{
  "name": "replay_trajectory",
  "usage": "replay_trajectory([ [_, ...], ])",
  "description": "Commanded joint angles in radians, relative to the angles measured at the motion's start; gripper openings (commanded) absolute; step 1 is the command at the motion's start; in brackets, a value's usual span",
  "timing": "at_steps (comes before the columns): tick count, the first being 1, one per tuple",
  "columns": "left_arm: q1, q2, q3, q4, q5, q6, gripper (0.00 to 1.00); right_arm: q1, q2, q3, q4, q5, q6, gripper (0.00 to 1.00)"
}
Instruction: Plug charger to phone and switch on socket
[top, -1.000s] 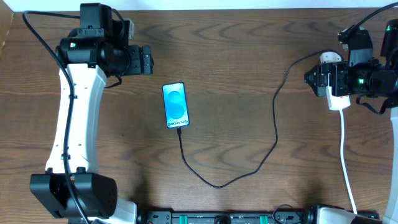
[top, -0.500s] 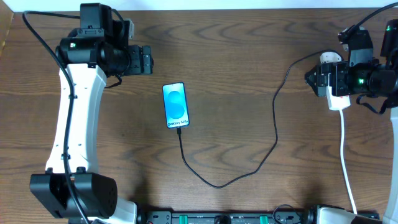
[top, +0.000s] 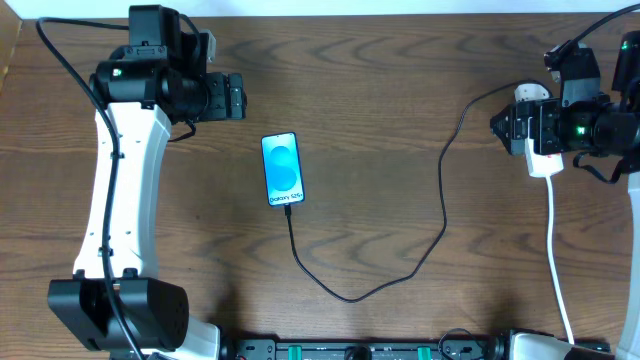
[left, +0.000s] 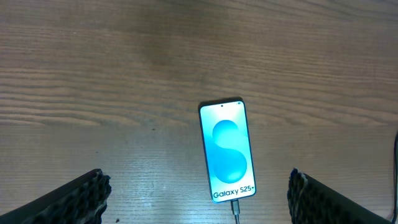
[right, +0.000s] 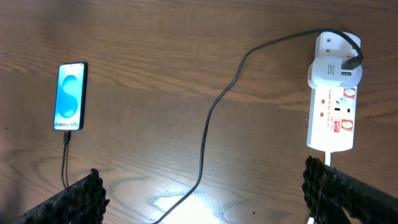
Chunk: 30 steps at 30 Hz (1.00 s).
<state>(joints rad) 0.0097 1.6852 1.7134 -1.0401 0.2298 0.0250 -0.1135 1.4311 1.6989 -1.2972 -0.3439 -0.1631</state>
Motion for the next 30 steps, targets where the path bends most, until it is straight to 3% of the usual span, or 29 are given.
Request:
replay_trajectory([
  [1,0.003,-0.007,0.010,-0.001,-0.007,-0.004,0.93,0.003,-0.011,-0.006,-0.002,-0.002,-0.010,0.99],
  [23,0.003,-0.007,0.010,-0.001,-0.007,-0.004,0.93,0.005,-0.012,-0.006,0.003,-0.002,-0.010,0.99],
  [30,0.003,-0.007,0.010,-0.001,-0.007,-0.004,0.93,0.050,-0.074,-0.046,0.176,0.002,-0.011,0.99],
])
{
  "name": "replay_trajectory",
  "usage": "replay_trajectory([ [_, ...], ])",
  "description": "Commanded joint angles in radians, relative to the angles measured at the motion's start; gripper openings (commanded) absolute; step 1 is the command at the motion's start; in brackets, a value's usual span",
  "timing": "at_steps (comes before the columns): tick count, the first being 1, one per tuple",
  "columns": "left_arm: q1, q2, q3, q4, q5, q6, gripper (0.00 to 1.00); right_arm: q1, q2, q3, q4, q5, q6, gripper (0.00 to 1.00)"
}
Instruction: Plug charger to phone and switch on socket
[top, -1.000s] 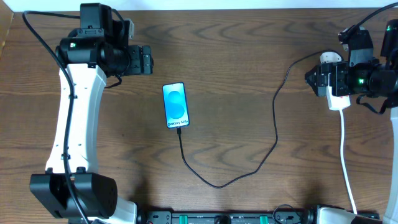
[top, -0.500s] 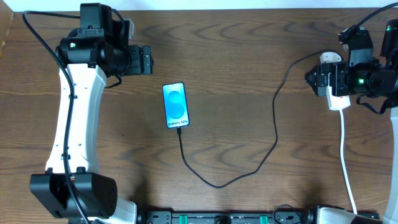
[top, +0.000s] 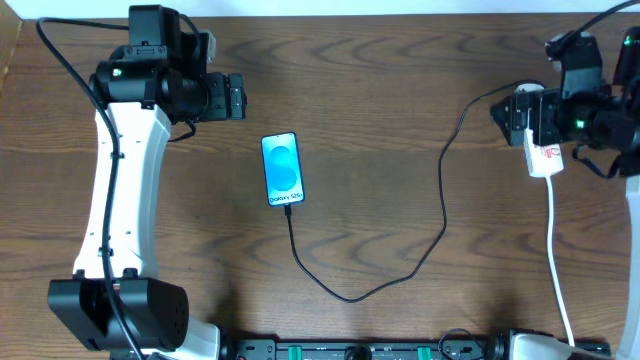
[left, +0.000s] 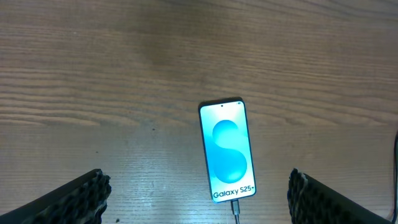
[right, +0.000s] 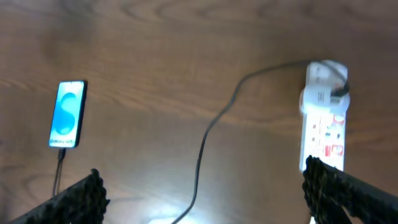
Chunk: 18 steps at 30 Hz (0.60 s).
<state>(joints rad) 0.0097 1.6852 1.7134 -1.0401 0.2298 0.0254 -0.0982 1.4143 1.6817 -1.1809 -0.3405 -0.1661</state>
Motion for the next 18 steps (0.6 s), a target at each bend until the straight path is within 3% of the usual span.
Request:
replay_trajectory([
  [1,0.003,-0.007,0.010,-0.001,-0.007,-0.005,0.93,0.048,-0.072,-0.048,0.102,0.002,-0.017,0.99],
  [8,0.003,-0.007,0.010,-0.001,-0.007,-0.004,0.93,0.133,-0.227,-0.295,0.383,0.002,-0.165,0.99],
  [18,0.003,-0.007,0.010,-0.001,-0.007,-0.004,0.93,0.159,-0.571,-0.851,0.855,0.001,-0.241,0.99],
])
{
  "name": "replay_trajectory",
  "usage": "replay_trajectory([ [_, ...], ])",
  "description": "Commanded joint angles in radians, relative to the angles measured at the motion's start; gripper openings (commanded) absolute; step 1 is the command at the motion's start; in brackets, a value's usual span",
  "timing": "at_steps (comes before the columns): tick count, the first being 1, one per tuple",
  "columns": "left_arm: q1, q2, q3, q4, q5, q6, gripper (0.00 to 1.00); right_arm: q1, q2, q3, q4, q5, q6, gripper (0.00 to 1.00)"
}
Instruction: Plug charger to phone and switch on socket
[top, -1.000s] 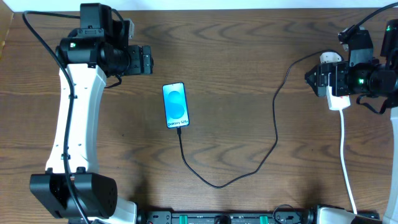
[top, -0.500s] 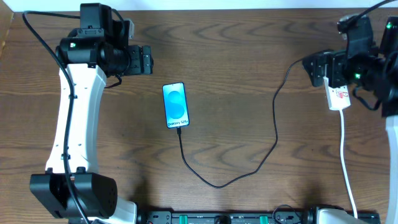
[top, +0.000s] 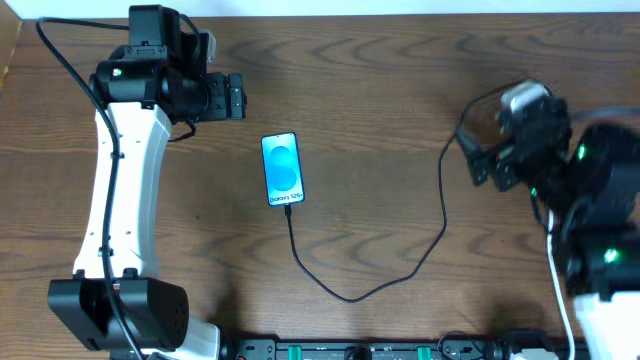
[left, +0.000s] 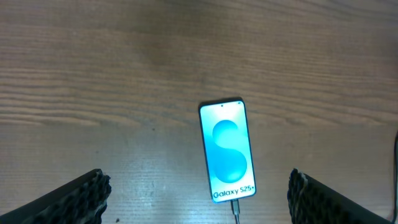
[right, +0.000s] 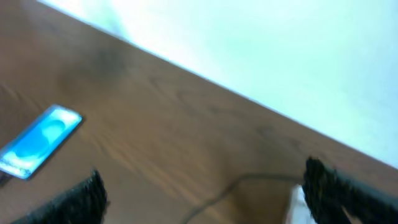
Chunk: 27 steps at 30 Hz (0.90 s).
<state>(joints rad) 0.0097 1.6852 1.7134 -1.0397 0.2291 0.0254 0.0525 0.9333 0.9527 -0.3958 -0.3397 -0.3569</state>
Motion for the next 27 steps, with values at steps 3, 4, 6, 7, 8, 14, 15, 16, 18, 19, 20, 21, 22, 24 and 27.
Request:
replay_trajectory([
  [3,0.003,-0.007,0.010,-0.002,-0.006,-0.005,0.93,0.008,-0.211,-0.289,0.200,-0.002,-0.085,0.99],
  [4,0.003,-0.007,0.010,-0.002,-0.006,-0.005,0.93,0.008,-0.240,-0.325,0.224,-0.003,-0.095,0.99],
  [6,0.003,-0.006,0.010,-0.002,-0.006,-0.005,0.93,0.008,-0.312,-0.412,0.280,-0.003,-0.111,0.99],
  [7,0.003,-0.007,0.010,-0.002,-0.006,-0.005,0.93,0.008,-0.361,-0.467,0.315,-0.003,-0.124,0.99],
  [8,0.003,-0.007,0.010,-0.002,-0.006,-0.004,0.93,0.008,-0.398,-0.506,0.339,-0.003,-0.132,0.99],
  [14,0.003,-0.007,0.010,-0.002,-0.006,-0.005,0.93,0.007,-0.594,-0.681,0.404,-0.008,-0.138,0.99],
  [15,0.003,-0.007,0.010,-0.002,-0.006,-0.005,0.93,0.007,-0.627,-0.708,0.408,-0.010,-0.138,0.99],
  [16,0.003,-0.007,0.010,-0.002,-0.006,-0.004,0.93,0.007,-0.657,-0.733,0.415,-0.010,-0.138,0.99],
  [18,0.003,-0.007,0.010,-0.002,-0.006,-0.005,0.93,0.007,-0.705,-0.775,0.425,-0.009,-0.138,0.99],
  [19,0.003,-0.006,0.010,-0.002,-0.006,-0.005,0.93,0.007,-0.725,-0.793,0.430,-0.007,-0.138,0.99],
  [20,0.003,-0.007,0.010,-0.002,-0.006,-0.005,0.93,0.007,-0.748,-0.814,0.434,-0.006,-0.138,0.99],
  [21,0.003,-0.007,0.010,-0.002,-0.006,-0.004,0.93,0.007,-0.765,-0.830,0.434,-0.006,-0.136,0.99],
  [22,0.003,-0.007,0.010,-0.002,-0.006,-0.004,0.93,0.007,-0.781,-0.847,0.434,0.000,-0.119,0.99],
  [24,0.003,-0.007,0.010,-0.002,-0.006,-0.005,0.93,0.007,-0.806,-0.872,0.434,0.032,-0.054,0.99],
  [27,0.003,-0.007,0.010,-0.002,-0.006,-0.005,0.93,0.007,-0.830,-0.905,0.434,0.074,0.032,0.99],
])
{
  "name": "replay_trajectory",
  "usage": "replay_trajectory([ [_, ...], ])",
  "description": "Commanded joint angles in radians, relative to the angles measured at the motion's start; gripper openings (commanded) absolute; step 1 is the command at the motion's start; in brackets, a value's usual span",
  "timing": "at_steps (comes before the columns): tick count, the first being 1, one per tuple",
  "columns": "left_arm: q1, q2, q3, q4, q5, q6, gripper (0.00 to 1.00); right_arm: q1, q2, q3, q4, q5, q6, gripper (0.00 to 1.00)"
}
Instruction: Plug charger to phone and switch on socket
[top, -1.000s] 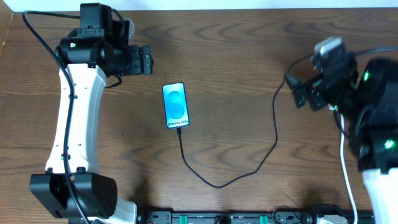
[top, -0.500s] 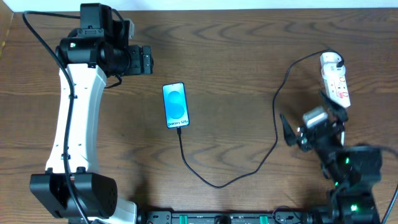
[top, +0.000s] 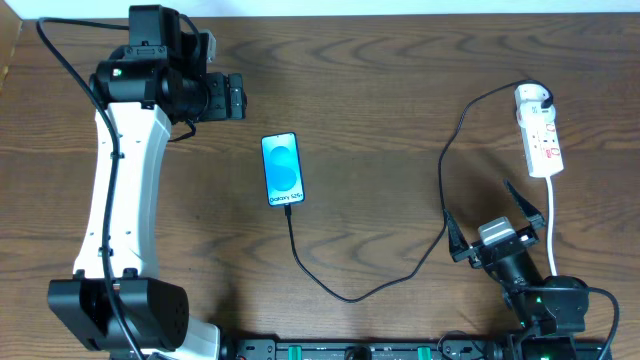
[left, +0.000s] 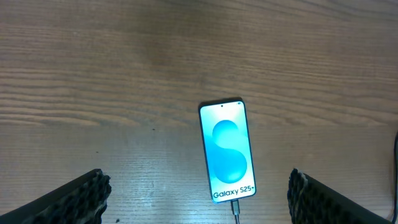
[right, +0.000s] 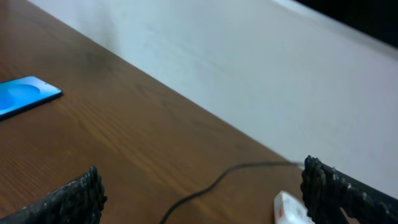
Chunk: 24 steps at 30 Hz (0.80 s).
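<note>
The phone (top: 282, 169) lies face up mid-table with its blue screen lit, and in the left wrist view the phone (left: 227, 149) reads "Galaxy S25+". A black cable (top: 372, 288) is plugged into its near end. It loops across the table to the white charger (top: 531, 96) sitting in the white power strip (top: 545, 145) at the far right. My left gripper (top: 240, 97) hangs open behind and left of the phone. My right gripper (top: 484, 215) is open and empty near the front right edge, well short of the strip.
The strip's white lead (top: 556, 265) runs to the front edge beside my right arm. A pale wall (right: 249, 74) rises behind the table's far edge in the right wrist view. The cable (right: 205, 186) and the power strip (right: 292, 210) show low in that view.
My right arm has moved from beside the power strip back to the front right edge, so the strip and charger are uncovered. The left arm, phone and cable have not moved.
My right gripper hung open over the power strip, the phone lit with the cable in it. Then the gripper sat a little farther back over the strip. Then it was tilted up beside the strip, and now it is back near the front edge. My left arm stayed still.
</note>
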<state>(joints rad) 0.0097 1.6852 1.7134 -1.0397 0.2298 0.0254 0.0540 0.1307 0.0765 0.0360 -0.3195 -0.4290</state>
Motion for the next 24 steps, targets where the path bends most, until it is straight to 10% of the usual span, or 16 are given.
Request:
replay_trajectory([
  [1,0.003,-0.007,0.010,-0.002,-0.007,-0.004,0.93,0.006,-0.034,-0.039,0.002,0.057,0.113,0.99],
  [24,0.003,-0.007,0.010,-0.002,-0.007,-0.004,0.93,0.006,-0.125,-0.071,-0.101,0.194,0.286,0.99],
])
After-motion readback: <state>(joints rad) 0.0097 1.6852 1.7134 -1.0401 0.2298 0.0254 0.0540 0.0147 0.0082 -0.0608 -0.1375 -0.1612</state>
